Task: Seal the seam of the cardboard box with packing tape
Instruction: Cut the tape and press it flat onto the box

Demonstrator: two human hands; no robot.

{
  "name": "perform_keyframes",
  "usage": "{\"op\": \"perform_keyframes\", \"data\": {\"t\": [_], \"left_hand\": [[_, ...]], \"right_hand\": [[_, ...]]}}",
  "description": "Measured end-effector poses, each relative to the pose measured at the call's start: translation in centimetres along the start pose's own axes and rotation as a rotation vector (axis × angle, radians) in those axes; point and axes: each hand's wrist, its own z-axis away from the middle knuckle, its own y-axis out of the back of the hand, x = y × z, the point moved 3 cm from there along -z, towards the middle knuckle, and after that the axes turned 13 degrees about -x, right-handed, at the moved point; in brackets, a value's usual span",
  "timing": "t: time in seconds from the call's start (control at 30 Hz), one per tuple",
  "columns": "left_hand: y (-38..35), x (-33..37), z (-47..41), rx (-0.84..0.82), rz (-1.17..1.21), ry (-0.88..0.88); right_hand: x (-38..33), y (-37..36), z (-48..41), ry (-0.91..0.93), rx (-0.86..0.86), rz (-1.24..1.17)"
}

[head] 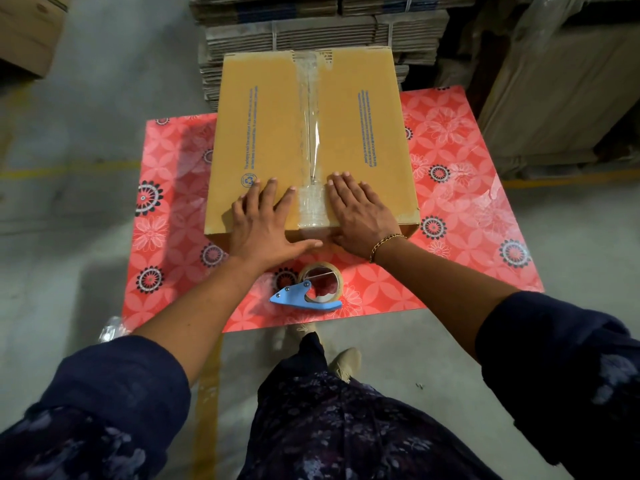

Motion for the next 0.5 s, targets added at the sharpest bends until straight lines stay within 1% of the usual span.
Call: {"op": "perform_keyframes", "data": {"t": [0.1,0.17,0.33,0.5], "left_hand": [[-0.22,0.79,-0.01,0.049,0.035,0.035],[-0.42,0.73,-0.21,0.043,0.009,0.027],[-0.73,0.13,-0.41,0.012,-0.077,-0.013],[-0.71,0.02,-0.35,0.001,-0.064,-0.01]], "right_hand": [[0.06,0.11,0.22,-0.007,0.002,-0.008],[0.03,0.06,0.22,0.001,0.012,-0.009],[0.09,0.37,0.13,0.001,0.024,-0.099],[-0.26,0.2,0.12,-0.04,0.084,-0.105]]}}
